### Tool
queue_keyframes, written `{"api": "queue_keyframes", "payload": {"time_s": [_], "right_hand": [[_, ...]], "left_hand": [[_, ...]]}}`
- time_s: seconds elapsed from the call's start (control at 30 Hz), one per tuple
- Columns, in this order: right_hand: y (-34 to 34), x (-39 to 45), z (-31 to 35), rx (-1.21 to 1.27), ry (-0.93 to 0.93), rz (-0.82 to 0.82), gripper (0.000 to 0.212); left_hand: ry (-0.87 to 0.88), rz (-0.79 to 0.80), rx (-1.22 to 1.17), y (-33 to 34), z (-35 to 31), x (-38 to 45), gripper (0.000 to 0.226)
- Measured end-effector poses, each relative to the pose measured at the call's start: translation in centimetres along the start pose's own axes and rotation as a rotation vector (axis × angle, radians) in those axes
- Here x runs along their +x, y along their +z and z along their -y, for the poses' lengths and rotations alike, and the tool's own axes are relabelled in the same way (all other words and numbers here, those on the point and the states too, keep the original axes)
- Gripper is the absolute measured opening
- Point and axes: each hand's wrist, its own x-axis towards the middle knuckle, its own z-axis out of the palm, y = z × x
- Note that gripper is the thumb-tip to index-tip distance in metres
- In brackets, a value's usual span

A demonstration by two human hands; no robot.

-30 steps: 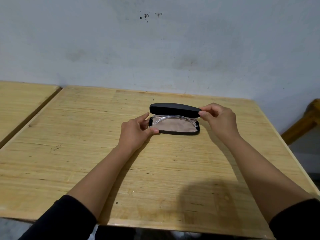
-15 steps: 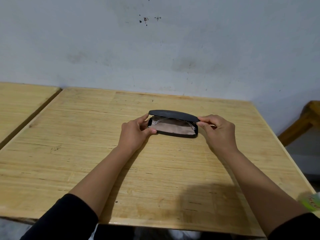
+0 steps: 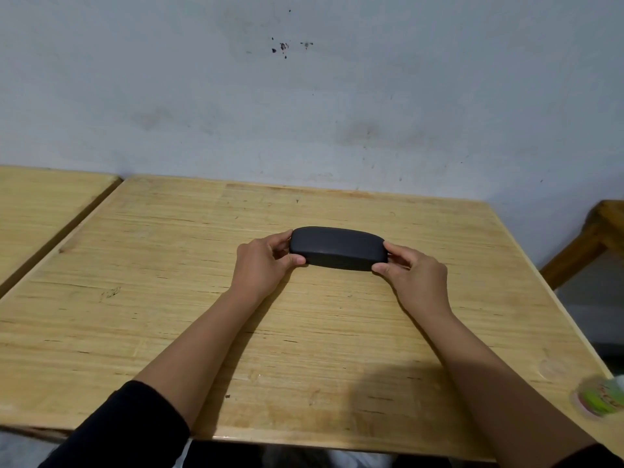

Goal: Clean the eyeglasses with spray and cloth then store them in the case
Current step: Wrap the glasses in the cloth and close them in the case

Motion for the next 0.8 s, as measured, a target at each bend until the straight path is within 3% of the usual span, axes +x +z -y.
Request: {"api": "queue_keyframes", "payload": {"time_s": [0.37,0.8], "right_hand": [[3.0,6.0,2.7,0.094,0.080,-0.099,0.045],[6.4,13.2,1.5,-0.083,0.118,-0.066,0.045]], "left_hand": [[-0.009,-0.118,-0.082,-0.3,-1.1,4.8,0.051],[-0.056,-0.082,0.042,2.2,0.8,13.0,0.053]]}}
